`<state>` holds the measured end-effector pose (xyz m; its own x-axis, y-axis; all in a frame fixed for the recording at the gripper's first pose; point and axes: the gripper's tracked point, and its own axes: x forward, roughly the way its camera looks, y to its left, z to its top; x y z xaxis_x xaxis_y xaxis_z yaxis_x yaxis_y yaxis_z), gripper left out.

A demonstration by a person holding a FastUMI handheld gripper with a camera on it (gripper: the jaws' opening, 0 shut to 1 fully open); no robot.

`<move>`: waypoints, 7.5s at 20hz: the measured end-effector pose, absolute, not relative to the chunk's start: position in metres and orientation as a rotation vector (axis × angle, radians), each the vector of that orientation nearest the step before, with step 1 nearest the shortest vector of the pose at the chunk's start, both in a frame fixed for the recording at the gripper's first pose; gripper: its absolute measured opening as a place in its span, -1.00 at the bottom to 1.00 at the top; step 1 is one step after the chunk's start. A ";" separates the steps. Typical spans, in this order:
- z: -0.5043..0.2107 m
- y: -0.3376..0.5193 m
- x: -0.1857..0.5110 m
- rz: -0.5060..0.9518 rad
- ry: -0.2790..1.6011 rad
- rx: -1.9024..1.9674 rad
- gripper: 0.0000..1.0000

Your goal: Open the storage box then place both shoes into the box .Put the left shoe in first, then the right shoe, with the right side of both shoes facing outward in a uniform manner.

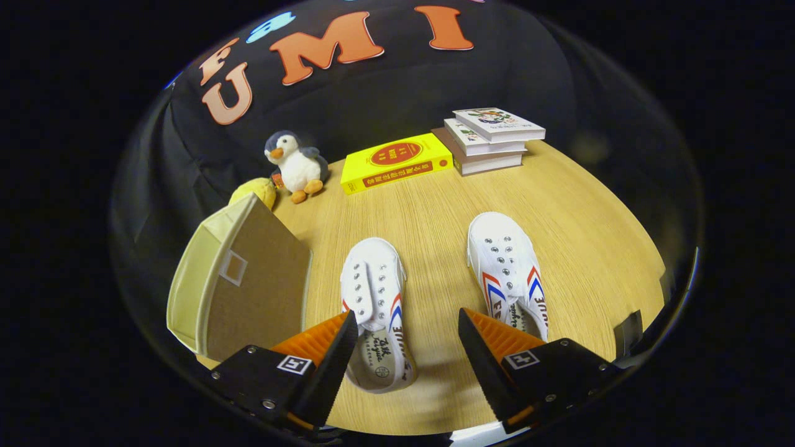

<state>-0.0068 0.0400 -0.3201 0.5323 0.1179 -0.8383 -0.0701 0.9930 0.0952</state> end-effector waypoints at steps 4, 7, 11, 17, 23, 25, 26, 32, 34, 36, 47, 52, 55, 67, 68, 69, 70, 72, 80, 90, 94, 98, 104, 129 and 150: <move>-0.344 0.044 -0.006 0.156 1.055 0.016 0.83; -0.357 0.047 -0.001 0.186 1.079 -0.011 0.79; -0.374 0.050 0.001 0.228 1.120 -0.076 0.60; -0.384 0.070 -0.003 0.339 1.228 -0.044 -0.22; -0.384 0.072 -0.004 0.371 1.319 0.091 -0.67; -0.383 0.072 -0.004 0.380 1.297 0.116 -0.81; -0.384 0.072 -0.004 0.383 1.294 0.127 -0.89; -0.366 0.085 0.004 0.403 1.215 0.325 -1.00; -0.355 0.088 0.010 0.387 1.201 0.380 -1.00; -0.339 0.090 0.016 0.370 1.167 0.421 -1.00; -0.208 0.145 0.036 0.332 0.945 0.483 -1.00; -0.179 0.219 0.027 0.414 0.927 0.493 -1.00; -0.183 0.264 0.017 0.459 0.952 0.469 -1.00; -0.275 0.337 -0.015 0.409 1.110 0.292 -1.00; -0.275 0.337 -0.017 0.407 1.108 0.291 -1.00; -0.276 0.337 -0.017 0.400 1.101 0.285 -1.00; -0.277 0.337 -0.017 0.400 1.091 0.262 -0.99; -0.285 0.342 -0.020 0.405 1.088 0.212 -1.00; -0.312 0.361 -0.030 0.373 1.148 0.176 -0.94; -0.260 0.345 -0.010 0.416 1.037 0.255 0.97; -0.234 0.306 0.004 0.389 0.965 0.269 0.97; -0.224 0.248 0.015 0.324 0.929 0.269 0.97; -0.220 0.141 0.029 0.208 0.911 0.283 0.97; -0.337 -0.091 0.014 -0.002 1.123 0.084 0.64; -0.337 -0.082 0.015 0.005 1.128 0.201 -0.99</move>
